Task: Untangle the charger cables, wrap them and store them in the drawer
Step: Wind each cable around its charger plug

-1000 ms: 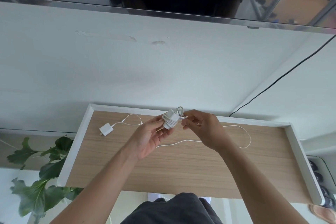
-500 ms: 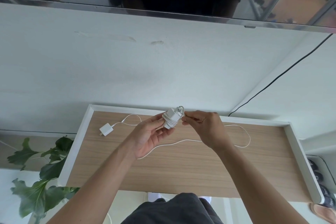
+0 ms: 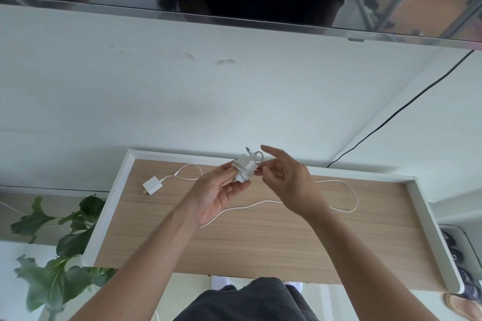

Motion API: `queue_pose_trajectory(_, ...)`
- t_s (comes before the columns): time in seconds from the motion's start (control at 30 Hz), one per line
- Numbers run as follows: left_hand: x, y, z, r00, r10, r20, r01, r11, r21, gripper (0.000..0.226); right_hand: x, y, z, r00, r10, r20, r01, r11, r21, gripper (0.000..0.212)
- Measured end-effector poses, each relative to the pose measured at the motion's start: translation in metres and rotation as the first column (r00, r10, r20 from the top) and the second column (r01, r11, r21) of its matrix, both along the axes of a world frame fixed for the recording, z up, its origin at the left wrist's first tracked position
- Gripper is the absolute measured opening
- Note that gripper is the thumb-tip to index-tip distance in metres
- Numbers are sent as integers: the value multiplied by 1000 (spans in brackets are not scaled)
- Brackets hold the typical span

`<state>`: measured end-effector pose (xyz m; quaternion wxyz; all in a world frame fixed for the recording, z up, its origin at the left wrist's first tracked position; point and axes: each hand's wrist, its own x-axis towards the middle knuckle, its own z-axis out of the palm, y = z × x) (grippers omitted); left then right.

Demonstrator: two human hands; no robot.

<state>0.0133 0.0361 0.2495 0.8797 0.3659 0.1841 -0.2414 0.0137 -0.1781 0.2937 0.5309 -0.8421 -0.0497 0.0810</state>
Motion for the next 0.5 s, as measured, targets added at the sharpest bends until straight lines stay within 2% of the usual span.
queue_pose_trajectory(0.07,0,-2,0,1000,20,12,-20,999,25,24,-1,2,1,1000,10,-6,-10,1000,0,45)
queue_pose_trajectory(0.2,-2,-2,-2,1000,-8,26,7,999,46,27,-1,3,2,1000,-14,-2,14,999,-38,30)
queue_pose_trajectory(0.37,-3,1,-2,995,-57,77,47,991,123,33,2,1,-1,998,-1,-64,-4,996,-85,45)
queue_pose_trajectory(0.5,-1,1,-2,995,-51,82,39,989,144,33,5,0,-2,994,5,-113,-5,1000,9,9)
